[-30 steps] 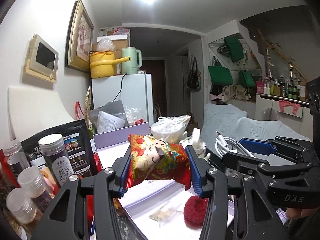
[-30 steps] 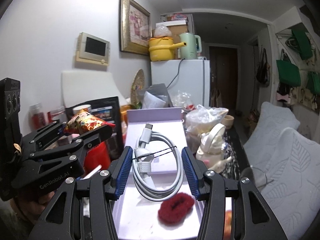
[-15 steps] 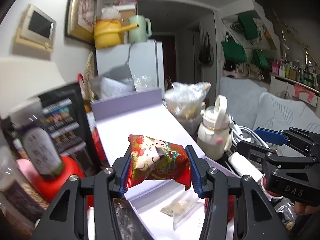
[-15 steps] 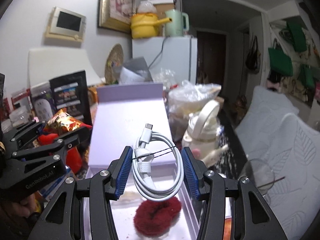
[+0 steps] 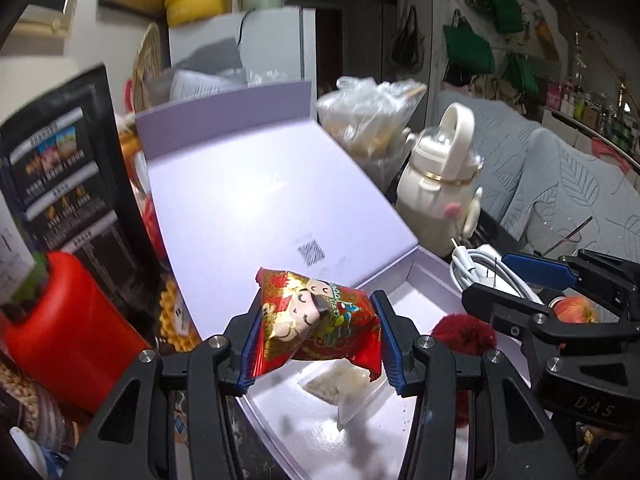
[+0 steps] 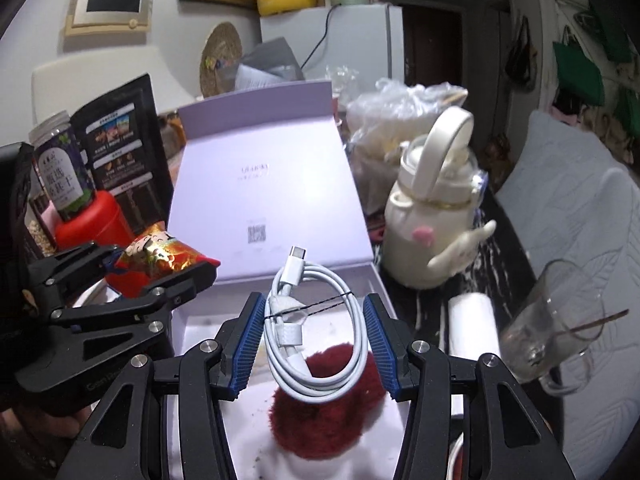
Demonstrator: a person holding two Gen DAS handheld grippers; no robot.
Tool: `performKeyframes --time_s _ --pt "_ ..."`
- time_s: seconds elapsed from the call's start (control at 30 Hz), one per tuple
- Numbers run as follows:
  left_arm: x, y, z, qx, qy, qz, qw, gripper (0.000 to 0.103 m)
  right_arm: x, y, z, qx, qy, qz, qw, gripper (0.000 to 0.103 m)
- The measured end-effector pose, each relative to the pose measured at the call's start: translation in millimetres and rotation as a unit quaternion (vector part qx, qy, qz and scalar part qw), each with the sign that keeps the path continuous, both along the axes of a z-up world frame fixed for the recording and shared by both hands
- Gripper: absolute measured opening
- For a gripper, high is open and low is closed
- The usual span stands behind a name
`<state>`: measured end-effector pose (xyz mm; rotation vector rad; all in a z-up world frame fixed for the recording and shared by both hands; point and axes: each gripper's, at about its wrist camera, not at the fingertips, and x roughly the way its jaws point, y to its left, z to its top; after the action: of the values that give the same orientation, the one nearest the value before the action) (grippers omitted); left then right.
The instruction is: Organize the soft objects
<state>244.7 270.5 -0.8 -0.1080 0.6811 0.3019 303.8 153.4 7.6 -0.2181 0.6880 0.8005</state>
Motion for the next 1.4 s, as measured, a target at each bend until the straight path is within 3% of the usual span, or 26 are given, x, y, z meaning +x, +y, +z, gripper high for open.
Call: performKeyframes --time_s 0.53,0.77,0.93,1.07,1.3,1.4 --pt "21 13 -40 -0.040 0.103 -0.011 0.9939 0.049 22 12 -42 -0.057 0.062 -0.010 0.996 0.050" --pt "28 15 -50 -0.050 0.126 -0.012 0.9908 0.049 29 13 -53 -0.072 0.080 -0.014 0.994 0.051" --pt "27 14 -46 -0.035 0.121 0.003 0.9920 0.056 33 8 -48 -0.063 0.093 -0.028 0.993 0.056" --pt "21 14 -34 -0.019 0.100 0.010 0.9948 0.072 31 1 -36 -0.050 0.085 -0.033 0.995 0.057" --pt "4 8 0 -0.008 0.061 0.015 0.9980 0.073 14 -12 -1 -0.040 0.042 -0.040 0.997 0.057" --pt "-4 4 17 -0.022 0.049 0.013 0.9985 0.073 7 -19 14 -0.030 0.039 -0.043 0.998 0.057"
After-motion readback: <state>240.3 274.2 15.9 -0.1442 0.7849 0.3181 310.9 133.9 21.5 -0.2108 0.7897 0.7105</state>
